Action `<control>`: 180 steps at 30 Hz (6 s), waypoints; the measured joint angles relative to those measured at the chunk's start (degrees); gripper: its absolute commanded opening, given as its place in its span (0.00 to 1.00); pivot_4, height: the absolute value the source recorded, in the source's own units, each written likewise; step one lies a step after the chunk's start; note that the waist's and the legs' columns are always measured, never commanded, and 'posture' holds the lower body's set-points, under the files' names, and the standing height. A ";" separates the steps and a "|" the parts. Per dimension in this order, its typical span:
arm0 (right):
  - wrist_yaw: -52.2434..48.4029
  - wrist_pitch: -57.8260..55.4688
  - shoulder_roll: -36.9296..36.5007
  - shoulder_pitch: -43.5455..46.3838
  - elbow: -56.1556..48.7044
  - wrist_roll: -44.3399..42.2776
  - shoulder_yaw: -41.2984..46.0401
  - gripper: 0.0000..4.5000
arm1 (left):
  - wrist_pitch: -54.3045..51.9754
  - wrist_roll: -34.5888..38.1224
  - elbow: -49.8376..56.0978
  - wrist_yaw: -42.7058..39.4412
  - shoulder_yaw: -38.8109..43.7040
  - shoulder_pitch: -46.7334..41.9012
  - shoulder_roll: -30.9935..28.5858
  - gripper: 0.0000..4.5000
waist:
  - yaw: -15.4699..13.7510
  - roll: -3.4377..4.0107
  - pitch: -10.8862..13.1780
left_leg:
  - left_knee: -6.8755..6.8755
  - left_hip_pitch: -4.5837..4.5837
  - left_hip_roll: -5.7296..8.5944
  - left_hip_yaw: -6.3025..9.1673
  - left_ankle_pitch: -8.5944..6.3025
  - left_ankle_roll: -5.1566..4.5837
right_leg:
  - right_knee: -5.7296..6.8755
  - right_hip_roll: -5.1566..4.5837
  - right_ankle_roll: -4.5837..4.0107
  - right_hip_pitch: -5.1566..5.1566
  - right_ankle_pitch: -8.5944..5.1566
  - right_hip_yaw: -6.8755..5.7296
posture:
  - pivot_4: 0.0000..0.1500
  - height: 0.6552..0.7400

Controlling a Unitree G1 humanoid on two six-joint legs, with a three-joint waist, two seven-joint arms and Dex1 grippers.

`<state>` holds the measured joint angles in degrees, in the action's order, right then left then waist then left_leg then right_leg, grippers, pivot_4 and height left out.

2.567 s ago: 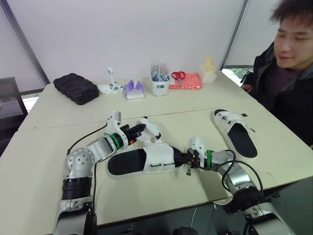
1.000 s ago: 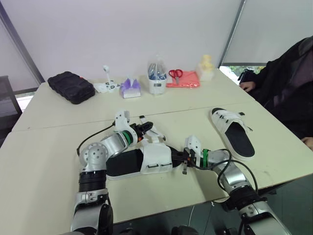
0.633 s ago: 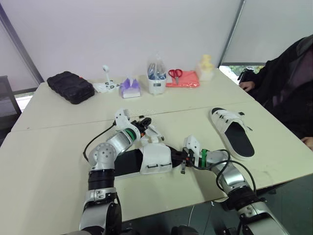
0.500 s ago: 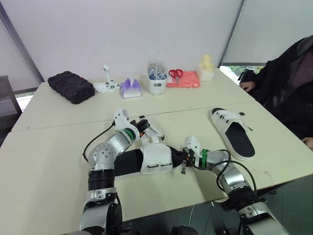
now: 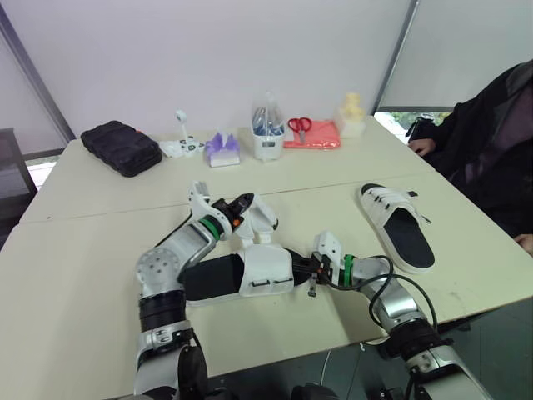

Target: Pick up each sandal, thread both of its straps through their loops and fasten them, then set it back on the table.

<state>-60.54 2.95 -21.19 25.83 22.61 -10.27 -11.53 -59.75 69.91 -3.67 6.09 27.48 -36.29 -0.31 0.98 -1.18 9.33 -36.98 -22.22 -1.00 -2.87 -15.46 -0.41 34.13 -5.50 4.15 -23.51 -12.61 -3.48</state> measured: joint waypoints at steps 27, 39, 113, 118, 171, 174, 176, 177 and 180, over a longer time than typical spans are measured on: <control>-0.34 -0.03 -0.02 0.23 0.19 0.22 -0.14 0.00 | -14.54 25.45 -2.57 -10.81 -10.38 3.27 -20.99 0.01 | 0.12 0.03 -0.01 | 0.10 0.00 -0.01 0.06 0.01 0.49 | -0.02 -0.07 -0.15 -0.06 -0.07 0.08 | 1.00 1.00; -0.57 -0.03 -0.01 0.43 0.19 0.43 -0.24 0.00 | -14.94 30.16 2.83 -15.11 -15.09 6.58 -27.96 0.01 | 0.18 0.05 -0.02 | 0.17 -0.06 -0.03 0.07 -0.01 0.53 | -0.05 -0.10 -0.19 -0.19 -0.09 0.10 | 1.00 1.00; -0.71 1.35 1.45 1.26 1.86 0.67 -0.68 0.00 | -3.93 3.53 17.63 -29.84 -23.50 16.05 -29.46 0.01 | 0.19 0.05 -0.04 | 0.64 -0.05 -0.02 -0.04 0.27 0.56 | -0.01 0.02 -0.46 -0.73 0.04 0.10 | 1.00 1.00; -0.61 1.34 1.43 1.16 1.74 0.67 -0.69 0.00 | -4.65 3.07 15.53 -33.14 -22.23 14.54 -31.02 0.01 | 0.18 0.04 -0.04 | 0.63 -0.06 -0.02 -0.05 0.27 0.56 | -0.01 0.05 -0.45 -0.73 0.05 0.09 | 1.00 1.00; 0.52 2.49 2.19 1.39 2.02 1.88 -1.24 0.00 | -2.18 -16.83 15.51 -53.95 -27.66 9.30 -36.65 0.01 | 0.31 0.00 -0.07 | 0.58 0.08 -0.27 -0.16 0.29 0.56 | 0.14 0.52 -0.46 -0.68 0.07 0.19 | 1.00 1.00; 0.69 2.49 2.20 1.38 2.06 1.90 -1.24 0.00 | -2.47 -16.89 15.87 -53.89 -28.47 10.30 -36.12 0.01 | 0.26 -0.01 -0.08 | 0.54 0.08 -0.29 -0.16 0.29 0.56 | 0.16 0.53 -0.48 -0.67 0.07 0.20 | 1.00 1.00; 0.71 2.49 2.20 1.39 2.10 1.91 -1.24 0.00 | -2.49 -17.09 16.11 -53.36 -28.61 10.47 -35.40 0.01 | 0.24 -0.02 -0.08 | 0.51 0.07 -0.30 -0.15 0.29 0.56 | 0.17 0.53 -0.48 -0.67 0.08 0.19 | 1.00 1.00; 0.72 2.49 2.21 1.39 2.11 1.91 -1.24 0.00 | -2.45 -17.31 16.25 -53.28 -28.77 10.47 -35.38 0.01 | 0.25 -0.02 -0.08 | 0.51 0.07 -0.30 -0.16 0.29 0.56 | 0.17 0.53 -0.48 -0.67 0.08 0.20 | 1.00 1.00; 0.73 2.50 2.24 1.40 2.14 1.91 -1.23 0.00 | -1.94 -18.80 16.48 -52.89 -28.96 10.79 -35.03 0.01 | 0.24 -0.01 -0.08 | 0.51 0.08 -0.31 -0.16 0.29 0.56 | 0.18 0.57 -0.49 -0.67 0.08 0.19 | 1.00 1.00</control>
<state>-59.81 5.44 -18.94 27.23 24.75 -8.37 -12.76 -61.69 51.10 12.82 -46.80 -1.48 -25.50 -35.34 1.22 -1.20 9.25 -36.47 -22.14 -1.31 -3.02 -15.17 0.15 34.31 -4.94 3.66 -24.18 -12.53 -3.29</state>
